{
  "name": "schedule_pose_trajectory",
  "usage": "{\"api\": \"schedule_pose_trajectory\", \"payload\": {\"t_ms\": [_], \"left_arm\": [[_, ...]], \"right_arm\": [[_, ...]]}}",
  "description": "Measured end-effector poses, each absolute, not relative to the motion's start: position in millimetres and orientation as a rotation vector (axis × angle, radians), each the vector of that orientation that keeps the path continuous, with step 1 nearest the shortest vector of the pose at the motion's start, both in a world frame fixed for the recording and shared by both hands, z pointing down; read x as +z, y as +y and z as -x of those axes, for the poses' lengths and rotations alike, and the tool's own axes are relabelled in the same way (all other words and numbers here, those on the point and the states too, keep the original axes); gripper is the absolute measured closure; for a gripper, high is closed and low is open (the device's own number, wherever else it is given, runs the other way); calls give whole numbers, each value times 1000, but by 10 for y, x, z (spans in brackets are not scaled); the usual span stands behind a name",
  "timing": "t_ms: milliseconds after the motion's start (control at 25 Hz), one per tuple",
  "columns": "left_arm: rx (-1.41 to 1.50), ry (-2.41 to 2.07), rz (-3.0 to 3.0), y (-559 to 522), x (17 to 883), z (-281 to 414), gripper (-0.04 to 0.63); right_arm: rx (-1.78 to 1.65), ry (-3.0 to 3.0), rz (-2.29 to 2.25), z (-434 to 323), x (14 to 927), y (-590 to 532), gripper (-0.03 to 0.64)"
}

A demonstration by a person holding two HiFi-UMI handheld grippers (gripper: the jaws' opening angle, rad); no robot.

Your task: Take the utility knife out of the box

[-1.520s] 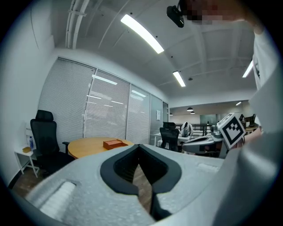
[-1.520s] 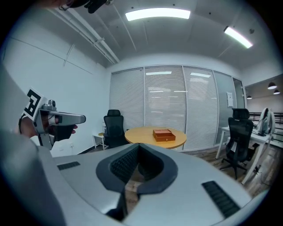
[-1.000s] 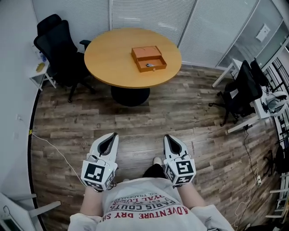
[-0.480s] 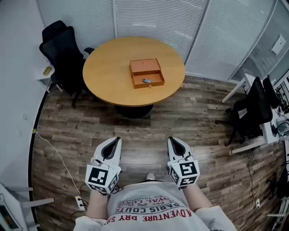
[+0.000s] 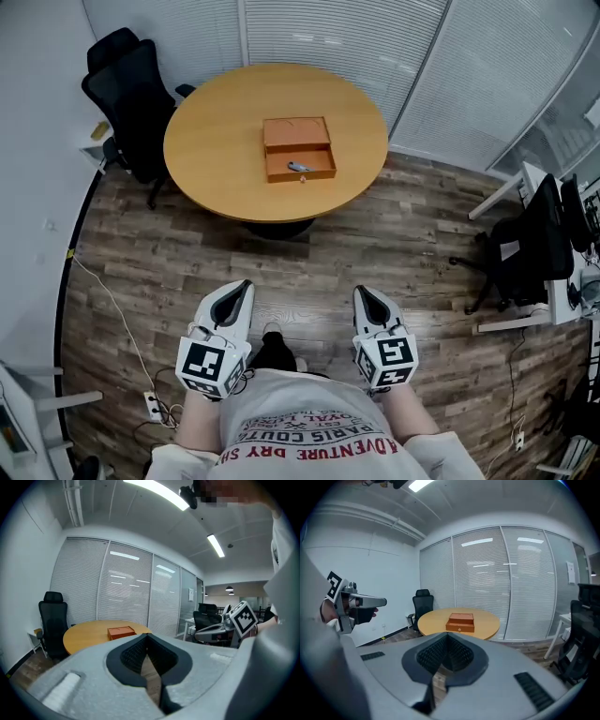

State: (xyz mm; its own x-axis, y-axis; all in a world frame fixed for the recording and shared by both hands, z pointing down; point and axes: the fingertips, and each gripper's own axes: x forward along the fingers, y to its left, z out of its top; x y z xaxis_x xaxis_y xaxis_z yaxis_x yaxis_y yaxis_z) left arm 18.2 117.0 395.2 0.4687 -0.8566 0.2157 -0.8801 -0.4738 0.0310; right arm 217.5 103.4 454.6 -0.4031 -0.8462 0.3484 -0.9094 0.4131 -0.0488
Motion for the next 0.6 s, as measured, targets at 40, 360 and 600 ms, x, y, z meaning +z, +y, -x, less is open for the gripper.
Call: {"api": "schedule_pose_trajectory", "payload": {"t_ms": [40, 360, 600], "left_arm": [[259, -1532, -2572, 1106, 3953, -188, 600], [247, -1533, -2592, 298, 4025, -172, 600], [215, -1494, -2619, -553, 3979, -98, 600]], "right_arm": [[340, -2401, -1532, -2185, 4560, 969, 609], [403, -2395, -1549, -2237, 4680, 322, 609], [431, -2367, -1587, -2190, 4627, -502, 609]]}}
